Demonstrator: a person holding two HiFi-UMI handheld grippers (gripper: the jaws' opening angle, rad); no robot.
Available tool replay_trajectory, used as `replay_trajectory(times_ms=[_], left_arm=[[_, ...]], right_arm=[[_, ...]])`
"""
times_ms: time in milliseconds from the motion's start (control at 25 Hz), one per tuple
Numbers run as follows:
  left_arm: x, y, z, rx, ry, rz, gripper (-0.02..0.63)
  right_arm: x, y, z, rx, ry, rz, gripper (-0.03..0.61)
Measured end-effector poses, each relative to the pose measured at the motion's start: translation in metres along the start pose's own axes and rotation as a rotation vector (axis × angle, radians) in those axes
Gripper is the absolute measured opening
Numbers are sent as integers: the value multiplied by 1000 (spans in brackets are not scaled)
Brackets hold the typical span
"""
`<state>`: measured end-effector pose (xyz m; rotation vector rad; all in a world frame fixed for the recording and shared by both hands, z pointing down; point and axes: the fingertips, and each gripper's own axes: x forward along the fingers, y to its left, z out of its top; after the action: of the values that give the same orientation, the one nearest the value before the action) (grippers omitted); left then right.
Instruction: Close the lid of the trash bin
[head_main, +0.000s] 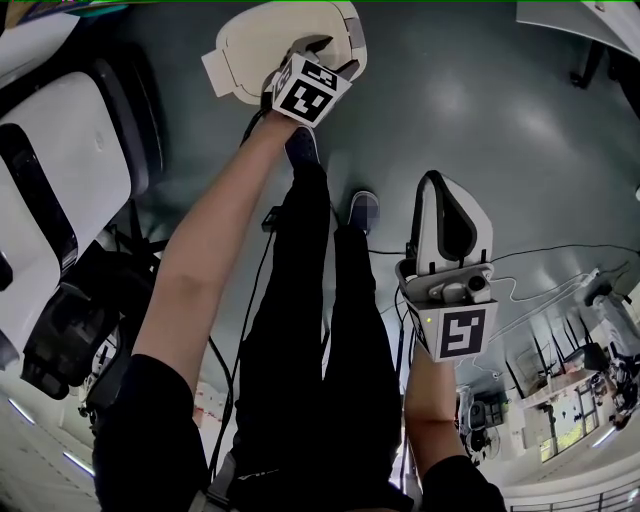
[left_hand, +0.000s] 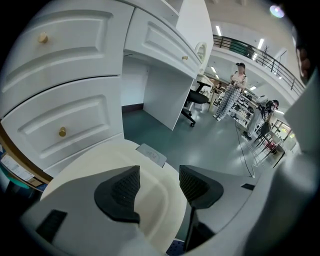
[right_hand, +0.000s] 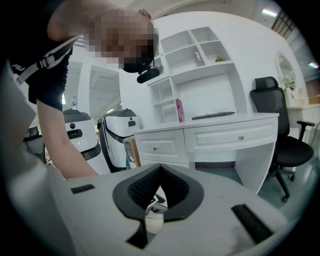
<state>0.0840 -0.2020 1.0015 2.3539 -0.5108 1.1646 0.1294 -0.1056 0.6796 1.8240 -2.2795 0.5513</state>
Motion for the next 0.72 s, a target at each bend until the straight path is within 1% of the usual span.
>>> replay_trajectory(times_ms=[120, 240, 360, 440, 600, 720], left_arm=[[4, 1, -2, 26, 25, 10, 253], [5, 1, -3, 41, 32, 9, 253], [9, 3, -5, 16, 57, 9, 241], [10, 6, -4, -10, 67, 11, 204], [11, 7, -3, 0, 45, 24, 202], [8, 5, -2, -10, 22, 28, 202]], right_arm=[[2, -1, -4, 0, 7, 0, 5], [3, 0, -3, -4, 2, -6, 5], [4, 1, -8, 3, 12, -2, 5], [6, 1, -11, 1, 22, 0, 5], [8, -1, -15, 4, 27, -13, 5], [4, -3, -15, 9, 27, -14, 5]])
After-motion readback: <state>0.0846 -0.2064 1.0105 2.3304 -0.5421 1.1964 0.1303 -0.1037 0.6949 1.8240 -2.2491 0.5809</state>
